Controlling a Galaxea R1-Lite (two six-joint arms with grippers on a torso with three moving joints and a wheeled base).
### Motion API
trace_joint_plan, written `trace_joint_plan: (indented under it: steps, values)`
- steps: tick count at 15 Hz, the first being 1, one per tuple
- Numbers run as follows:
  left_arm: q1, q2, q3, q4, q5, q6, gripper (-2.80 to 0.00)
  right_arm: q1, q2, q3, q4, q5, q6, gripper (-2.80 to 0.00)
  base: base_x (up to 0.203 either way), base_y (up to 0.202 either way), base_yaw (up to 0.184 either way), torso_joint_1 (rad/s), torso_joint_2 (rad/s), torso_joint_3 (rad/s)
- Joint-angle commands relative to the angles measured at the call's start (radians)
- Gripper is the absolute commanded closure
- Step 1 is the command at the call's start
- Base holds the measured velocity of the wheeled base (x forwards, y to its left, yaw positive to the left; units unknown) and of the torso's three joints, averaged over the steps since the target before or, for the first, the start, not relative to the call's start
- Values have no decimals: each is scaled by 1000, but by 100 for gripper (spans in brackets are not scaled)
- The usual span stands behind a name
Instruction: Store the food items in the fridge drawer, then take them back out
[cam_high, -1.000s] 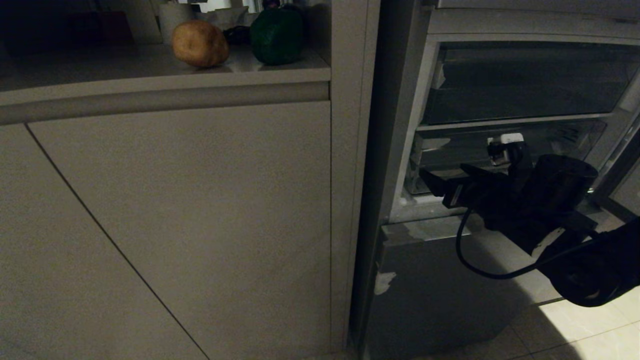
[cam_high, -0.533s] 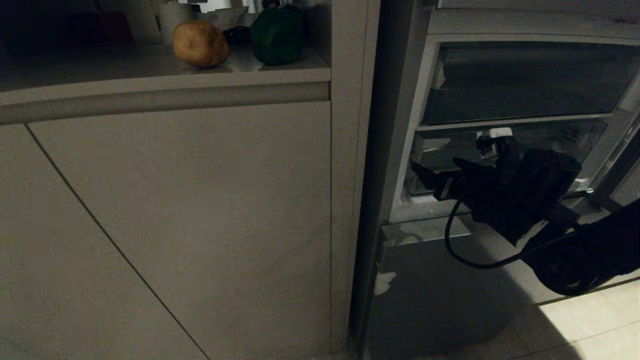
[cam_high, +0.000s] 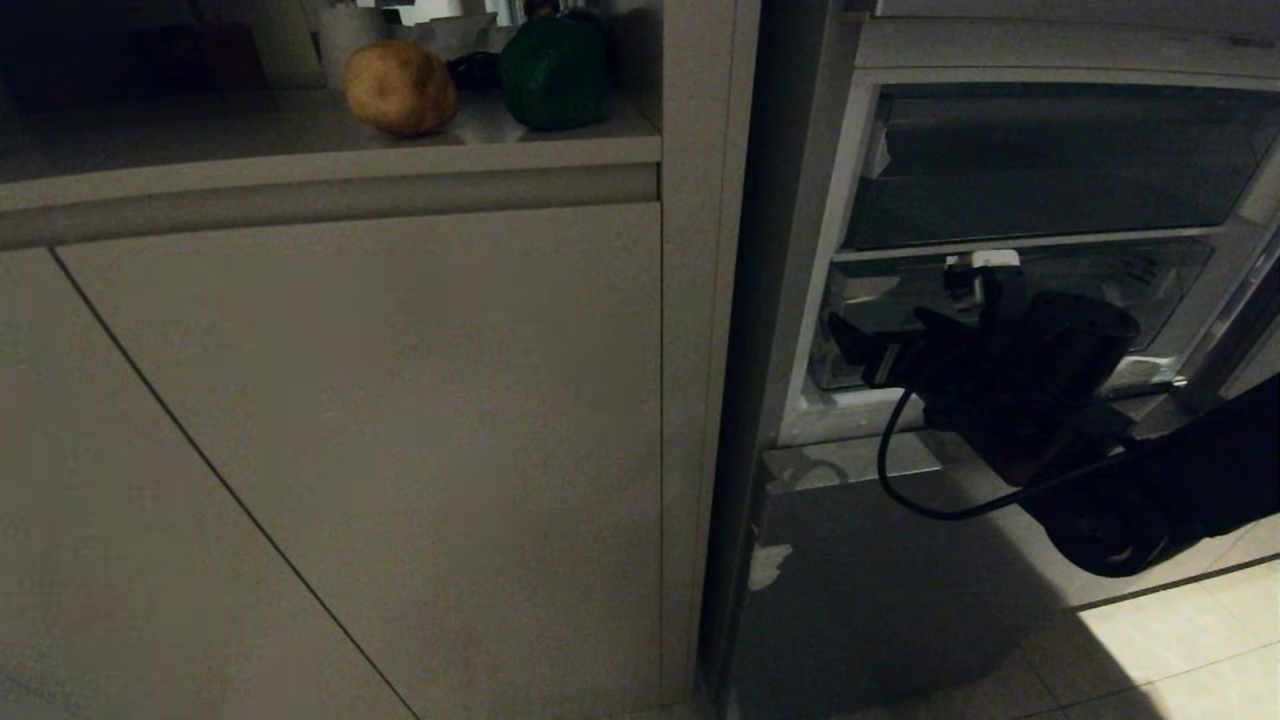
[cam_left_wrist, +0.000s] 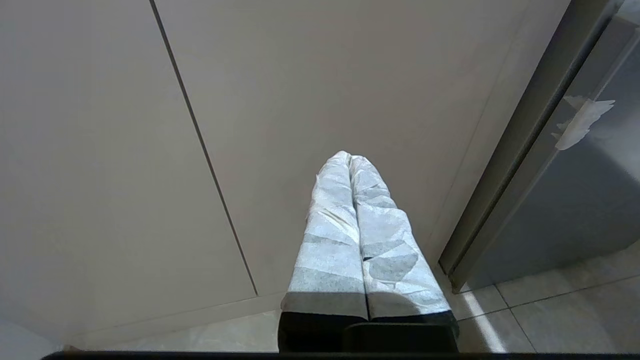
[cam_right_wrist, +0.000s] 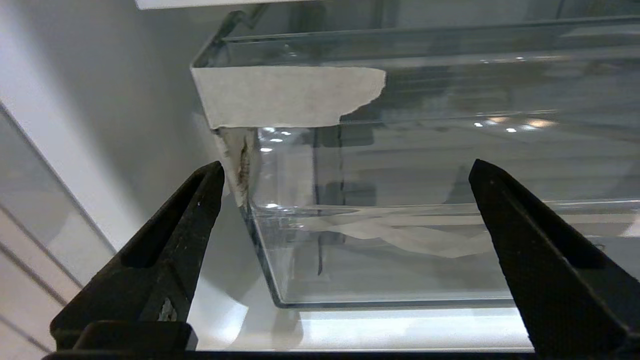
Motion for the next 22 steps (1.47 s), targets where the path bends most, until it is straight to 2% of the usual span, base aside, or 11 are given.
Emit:
trace_joint_plan:
  steps: [1, 9, 14, 21, 22]
  values:
    - [0, 2, 0, 0, 1, 0, 0, 0, 3, -4, -7, -18, -22, -280, 0, 0, 0, 0, 0, 0]
    - [0, 2, 0, 0, 0, 0, 0, 2, -1, 8, -28, -34, -29, -280, 0, 0, 0, 0, 0, 0]
    - [0, 2, 0, 0, 1, 0, 0, 66, -4, 13, -50, -44, -30, -280, 0, 0, 0, 0, 0, 0]
    - [0, 2, 0, 0, 1, 0, 0, 68, 1, 18, -50, -47, -29, -280, 0, 0, 0, 0, 0, 0]
    - [0, 2, 0, 0, 1, 0, 0, 68, 1, 16, -50, -47, -29, -148, 0, 0, 0, 0, 0, 0]
